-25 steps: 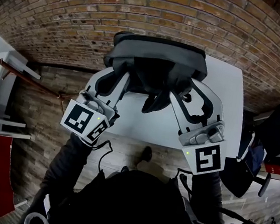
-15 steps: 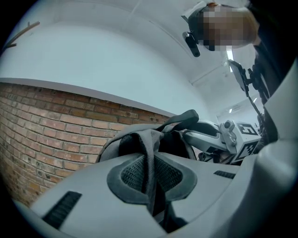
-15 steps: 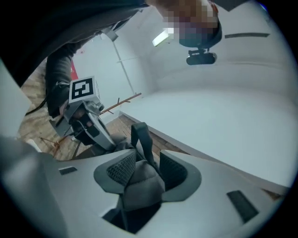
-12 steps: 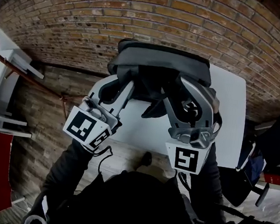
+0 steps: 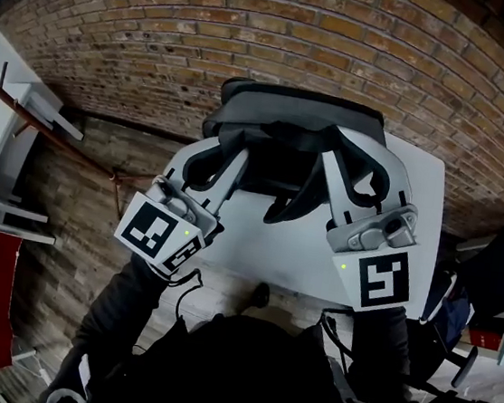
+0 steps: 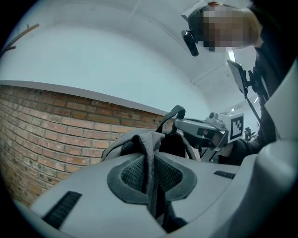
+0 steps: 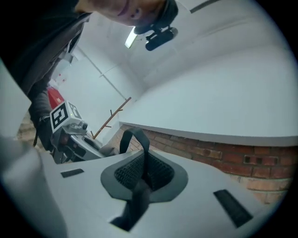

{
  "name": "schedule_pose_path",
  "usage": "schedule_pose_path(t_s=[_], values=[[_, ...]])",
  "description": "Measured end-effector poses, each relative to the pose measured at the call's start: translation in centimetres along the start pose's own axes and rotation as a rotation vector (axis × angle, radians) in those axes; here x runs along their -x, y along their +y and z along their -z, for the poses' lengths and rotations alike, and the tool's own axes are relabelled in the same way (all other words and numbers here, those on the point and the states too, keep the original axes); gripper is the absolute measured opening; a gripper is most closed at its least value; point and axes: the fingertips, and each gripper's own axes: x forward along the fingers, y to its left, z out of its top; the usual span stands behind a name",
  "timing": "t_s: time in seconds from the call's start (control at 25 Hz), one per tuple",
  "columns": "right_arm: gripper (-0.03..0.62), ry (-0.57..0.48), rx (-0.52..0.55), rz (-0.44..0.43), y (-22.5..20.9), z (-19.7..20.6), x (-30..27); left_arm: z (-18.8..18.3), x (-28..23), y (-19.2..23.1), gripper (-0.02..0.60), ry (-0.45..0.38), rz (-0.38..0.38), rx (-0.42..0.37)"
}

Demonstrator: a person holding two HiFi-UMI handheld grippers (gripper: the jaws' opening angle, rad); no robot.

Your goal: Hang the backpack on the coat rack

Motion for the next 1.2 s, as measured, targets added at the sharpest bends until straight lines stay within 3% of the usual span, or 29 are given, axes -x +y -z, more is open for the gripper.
schedule_pose_path(t_s=[0.16, 0.48, 0.64, 0.8, 1.2], values=[[0.02, -0.018, -0.076, -0.016, -1.4, -1.3, -1.2, -1.6, -0.2, 0.3, 0.043, -0.014, -0.01, -0.017], [0.018, -0.075, -0.121, -0.079, -0.6, -4.5, -3.3, -4.8, 2.7, 0.9, 0.043, -0.032, -0.086, -0.02], [0.019, -0.144, -0.159, -0.157, 2.0, -7.3, -5.8, -8.2, 6.4, 2.6, 0.043, -0.111, -0.167, -0.05], [0.018, -0.191, -0.19, -0.235, 5.1, -9.7, -7.3, -8.6, 10.6, 3.8, 0.043, -0.058, -0.282, -0.036], [0.018, -0.353, -0.218, -0.427, 14.9, -18.3, -10.9, -12.5, 23.6, 6.4, 0.043, -0.039, -0.532, -0.101]])
